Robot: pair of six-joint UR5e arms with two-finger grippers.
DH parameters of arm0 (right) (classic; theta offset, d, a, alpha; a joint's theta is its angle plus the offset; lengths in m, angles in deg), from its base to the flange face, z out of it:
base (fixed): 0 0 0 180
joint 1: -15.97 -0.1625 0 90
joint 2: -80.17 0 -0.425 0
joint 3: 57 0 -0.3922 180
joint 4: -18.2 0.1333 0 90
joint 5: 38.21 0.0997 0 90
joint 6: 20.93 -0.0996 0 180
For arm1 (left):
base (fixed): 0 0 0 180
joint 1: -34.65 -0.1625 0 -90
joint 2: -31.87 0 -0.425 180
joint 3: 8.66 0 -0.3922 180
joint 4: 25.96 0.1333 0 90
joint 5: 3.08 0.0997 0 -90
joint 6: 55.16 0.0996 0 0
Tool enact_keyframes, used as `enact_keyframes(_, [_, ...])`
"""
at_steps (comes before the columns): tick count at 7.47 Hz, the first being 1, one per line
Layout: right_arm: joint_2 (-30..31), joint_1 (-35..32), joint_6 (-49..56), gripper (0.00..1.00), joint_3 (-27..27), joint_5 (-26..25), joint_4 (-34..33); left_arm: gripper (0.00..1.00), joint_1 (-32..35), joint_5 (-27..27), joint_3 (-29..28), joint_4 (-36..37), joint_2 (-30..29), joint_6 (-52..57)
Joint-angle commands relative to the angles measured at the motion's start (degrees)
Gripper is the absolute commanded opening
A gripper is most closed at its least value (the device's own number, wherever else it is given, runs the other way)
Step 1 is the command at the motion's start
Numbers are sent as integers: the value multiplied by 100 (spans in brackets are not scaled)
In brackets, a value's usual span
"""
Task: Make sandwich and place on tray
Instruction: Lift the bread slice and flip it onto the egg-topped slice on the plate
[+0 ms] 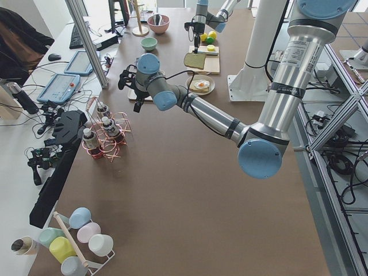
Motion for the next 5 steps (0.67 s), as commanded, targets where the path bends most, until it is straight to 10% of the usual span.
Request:
enact_keyframes(1, [-296,434,-285,0,302,-521,548,97,0,-9,-15,-11,-3,-8])
enact_keyframes(5, [-771,1184,-277,0,783,-1473,557,97,0,-9,-173,-20,-91,0])
